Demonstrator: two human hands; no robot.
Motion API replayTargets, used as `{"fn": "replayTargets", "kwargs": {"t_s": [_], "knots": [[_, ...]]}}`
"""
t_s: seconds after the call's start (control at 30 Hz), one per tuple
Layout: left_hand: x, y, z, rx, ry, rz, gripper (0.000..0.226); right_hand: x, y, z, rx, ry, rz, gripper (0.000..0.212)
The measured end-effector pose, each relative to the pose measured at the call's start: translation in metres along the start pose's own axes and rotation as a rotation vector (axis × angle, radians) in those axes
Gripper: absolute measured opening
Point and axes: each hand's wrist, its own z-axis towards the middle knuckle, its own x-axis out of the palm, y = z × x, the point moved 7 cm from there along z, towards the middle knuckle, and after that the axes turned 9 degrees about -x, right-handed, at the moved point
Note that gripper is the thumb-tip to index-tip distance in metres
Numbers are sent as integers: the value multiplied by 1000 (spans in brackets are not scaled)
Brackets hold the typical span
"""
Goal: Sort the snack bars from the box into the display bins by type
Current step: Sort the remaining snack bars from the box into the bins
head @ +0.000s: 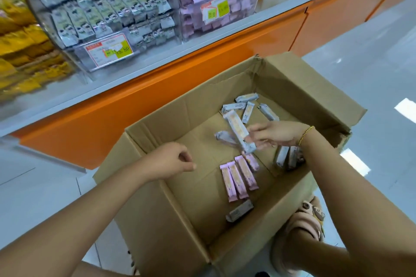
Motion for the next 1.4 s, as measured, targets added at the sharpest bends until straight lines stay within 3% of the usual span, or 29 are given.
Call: {"fn": "replayTargets", "kwargs": {"t_s": [0.07, 0.17, 0.27, 0.37, 0.43, 0.57, 0.67, 0.83, 1.03, 1.17, 1.4], "knots": [[-11, -19, -9, 6, 16, -295, 33, 22, 37, -11, -213, 12, 188, 79], [-22, -42, -28, 31, 92, -791, 48, 58, 78, -28, -405, 83, 292, 65], [-34, -47, -37, 45, 46, -1131, 50, 76, 110, -43, -521, 72, 289, 46], [-48, -48, -43, 69, 24, -1350, 42, 68, 125, -51, -547, -51, 217, 52], [-60, -49, -46, 115, -8, -1332, 38, 57, 134, -57, -558, -174, 209, 58], [-72, -49, -48, 148, 11, -1307, 48, 43, 144, -70, -593, -449, 137, 20], [-76, -55, -49, 186, 121, -1363, 46, 50, 145, -70, -615, -467, 95, 16], [-83, -61, -50, 250, 172, -1366, 39, 69, 148, -62, -667, -438, 259, 24], [-82, -65, -51, 252, 188, -1277, 42, 76, 156, -64, -703, -471, 262, 30], [-82, -66, -47, 216, 193, -1337, 42, 59, 150, -68, -630, -680, 163, 44], [-77, -67, -43, 163, 240, -1546, 44, 50, 146, -77, -689, -965, -65, 38]]}}
